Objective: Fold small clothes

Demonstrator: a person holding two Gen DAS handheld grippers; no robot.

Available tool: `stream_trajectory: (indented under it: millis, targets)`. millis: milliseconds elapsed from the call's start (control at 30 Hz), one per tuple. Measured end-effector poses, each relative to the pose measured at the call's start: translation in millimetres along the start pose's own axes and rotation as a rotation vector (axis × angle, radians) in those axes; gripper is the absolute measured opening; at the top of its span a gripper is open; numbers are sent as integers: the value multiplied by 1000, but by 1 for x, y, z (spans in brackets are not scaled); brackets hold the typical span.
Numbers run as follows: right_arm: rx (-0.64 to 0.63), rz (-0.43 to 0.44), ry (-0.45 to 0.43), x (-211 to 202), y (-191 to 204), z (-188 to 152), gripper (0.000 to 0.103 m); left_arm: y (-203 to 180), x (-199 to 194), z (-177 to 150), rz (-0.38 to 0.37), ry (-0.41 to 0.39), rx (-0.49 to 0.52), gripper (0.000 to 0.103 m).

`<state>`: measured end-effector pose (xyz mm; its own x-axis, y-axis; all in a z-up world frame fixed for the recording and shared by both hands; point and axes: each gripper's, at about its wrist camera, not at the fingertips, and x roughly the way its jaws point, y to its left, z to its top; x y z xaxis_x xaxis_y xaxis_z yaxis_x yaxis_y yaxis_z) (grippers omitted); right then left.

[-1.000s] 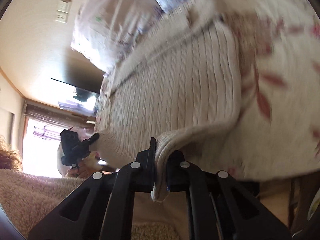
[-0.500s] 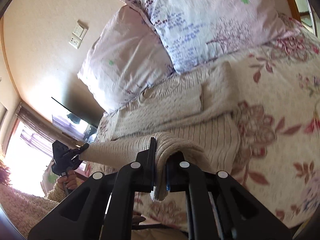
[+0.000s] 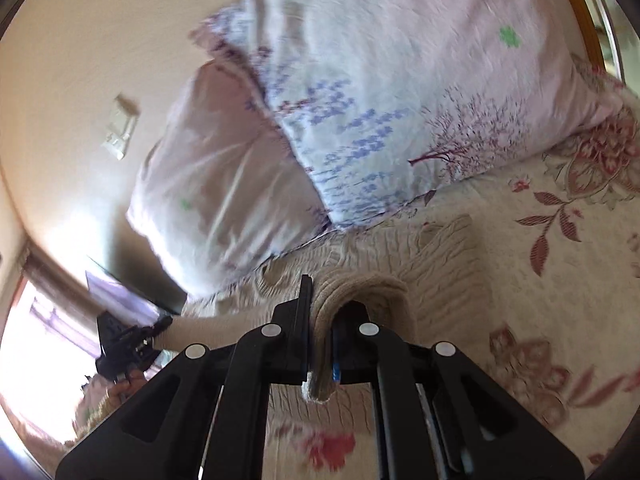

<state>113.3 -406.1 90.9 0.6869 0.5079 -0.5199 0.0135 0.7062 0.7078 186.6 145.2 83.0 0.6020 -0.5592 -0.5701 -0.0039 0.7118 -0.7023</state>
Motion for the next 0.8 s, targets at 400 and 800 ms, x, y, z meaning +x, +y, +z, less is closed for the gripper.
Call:
stream_trajectory:
  millis: [400, 800]
  targets:
    - [141, -73, 25, 57, -38, 21, 8, 32, 60, 21, 75, 28, -120, 6]
    - [280, -147, 60, 88, -56, 31, 59, 43, 96, 27, 99, 73, -217, 39]
